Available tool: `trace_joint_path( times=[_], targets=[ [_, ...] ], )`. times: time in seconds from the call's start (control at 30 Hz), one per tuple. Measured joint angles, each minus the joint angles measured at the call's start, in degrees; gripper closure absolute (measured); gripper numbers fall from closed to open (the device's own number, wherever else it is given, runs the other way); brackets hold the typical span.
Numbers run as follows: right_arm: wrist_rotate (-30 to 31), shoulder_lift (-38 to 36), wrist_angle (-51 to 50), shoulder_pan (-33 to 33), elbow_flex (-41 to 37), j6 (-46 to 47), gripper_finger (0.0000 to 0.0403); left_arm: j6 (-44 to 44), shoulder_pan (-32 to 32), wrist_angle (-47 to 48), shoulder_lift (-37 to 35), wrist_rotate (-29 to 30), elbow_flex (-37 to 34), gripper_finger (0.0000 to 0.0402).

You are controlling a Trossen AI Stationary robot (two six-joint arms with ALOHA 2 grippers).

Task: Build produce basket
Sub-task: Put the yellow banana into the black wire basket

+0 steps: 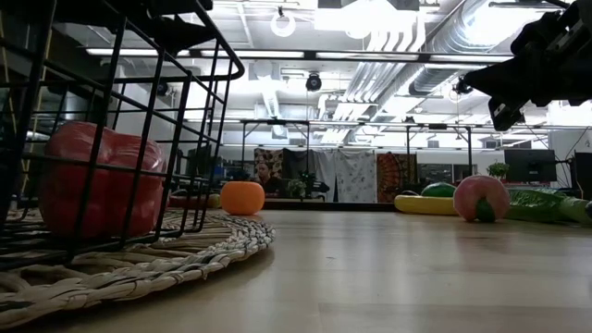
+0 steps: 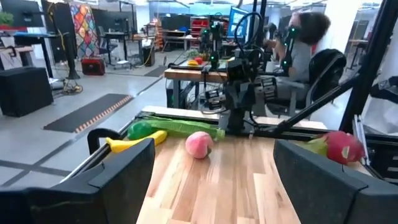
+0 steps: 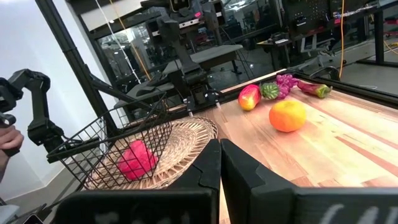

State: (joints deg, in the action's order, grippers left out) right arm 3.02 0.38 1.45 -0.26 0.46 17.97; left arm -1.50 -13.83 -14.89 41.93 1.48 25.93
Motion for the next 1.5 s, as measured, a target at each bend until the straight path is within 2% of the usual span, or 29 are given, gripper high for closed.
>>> trace_joint_path(
  times=[0.2,0.37,0.47,0.53,0.77,0.9,1.03,1.1,1.27,1.5],
  targets=[
    [-0.02,0.0,0.0,0.01,0.01,0.01,0.0403,1.24,3.7,-2.18,0.18,3.63,-0.45,0.0085],
    [0.2,0.0,0.0,-0.01,0.0,-0.05,0.0403,2.19,6.1,-15.83,-0.04,4.3,-7.8,0.0085],
    [0.2,0.0,0.02,-0.01,-0.01,0.01,0.0403,2.17,5.99,-24.1,-0.06,8.52,-12.42,0.0085],
    [0.21,0.0,0.02,-0.01,0.0,0.03,0.0403,2.17,5.99,-26.21,-0.46,10.75,-13.97,0.0085],
    [2.45,0.02,2.8,-0.01,0.01,-2.65,0.0403,1.87,6.0,-24.47,-1.38,8.82,-15.08,0.0085],
    [5.72,0.04,8.59,-0.03,0.0,-3.58,0.0403,1.83,6.02,-24.03,-1.37,9.45,-15.08,0.0085],
    [6.28,1.22,13.24,-0.71,0.14,-5.43,0.0403,1.71,6.02,-24.13,-1.37,9.5,-15.08,0.0085],
    [9.42,2.91,11.55,-1.52,1.43,-4.82,0.0403,1.71,6.02,-24.05,-1.37,9.52,-15.08,0.0085],
    [22.69,9.29,8.93,-4.11,5.34,-3.7,0.0403,1.71,5.98,-24.02,-1.35,10.52,-15.08,0.0085],
    [24.05,20.23,1.67,-10.31,12.06,-2.37,0.0392,1.71,5.98,-23.94,-1.35,11.18,-15.08,0.0085]
  ],
)
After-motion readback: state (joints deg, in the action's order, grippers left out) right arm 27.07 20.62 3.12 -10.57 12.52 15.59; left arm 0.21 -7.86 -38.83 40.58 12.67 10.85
